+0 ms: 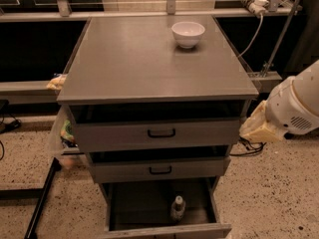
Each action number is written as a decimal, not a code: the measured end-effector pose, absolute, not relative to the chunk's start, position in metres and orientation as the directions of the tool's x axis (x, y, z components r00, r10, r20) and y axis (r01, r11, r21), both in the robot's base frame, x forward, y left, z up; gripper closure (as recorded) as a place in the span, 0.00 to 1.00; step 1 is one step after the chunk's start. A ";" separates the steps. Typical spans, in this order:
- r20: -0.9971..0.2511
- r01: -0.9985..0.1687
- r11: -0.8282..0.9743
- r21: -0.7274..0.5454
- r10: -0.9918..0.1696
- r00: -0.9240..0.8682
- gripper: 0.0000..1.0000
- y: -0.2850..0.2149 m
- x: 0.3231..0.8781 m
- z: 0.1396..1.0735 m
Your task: Pick blue plastic bottle from bottom drawer and place on counter
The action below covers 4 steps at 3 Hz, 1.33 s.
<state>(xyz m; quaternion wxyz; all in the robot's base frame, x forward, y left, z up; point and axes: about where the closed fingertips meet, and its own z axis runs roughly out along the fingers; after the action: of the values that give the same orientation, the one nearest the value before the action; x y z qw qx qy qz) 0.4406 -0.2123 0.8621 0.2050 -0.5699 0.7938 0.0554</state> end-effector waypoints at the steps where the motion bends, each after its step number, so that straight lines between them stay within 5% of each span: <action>1: -0.386 -0.928 0.343 -0.147 -0.883 -0.265 1.00 -0.212 0.440 0.863; 4: -0.483 -0.935 0.354 -0.033 -0.824 -0.295 1.00 -0.244 0.410 0.600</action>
Offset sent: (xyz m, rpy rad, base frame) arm -0.0209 -0.0384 -0.1816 -0.0018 0.0335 -0.0295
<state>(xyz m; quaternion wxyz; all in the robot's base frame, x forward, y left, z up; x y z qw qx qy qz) 0.4104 -0.2435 0.5999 0.2144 -0.5536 0.7943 0.1289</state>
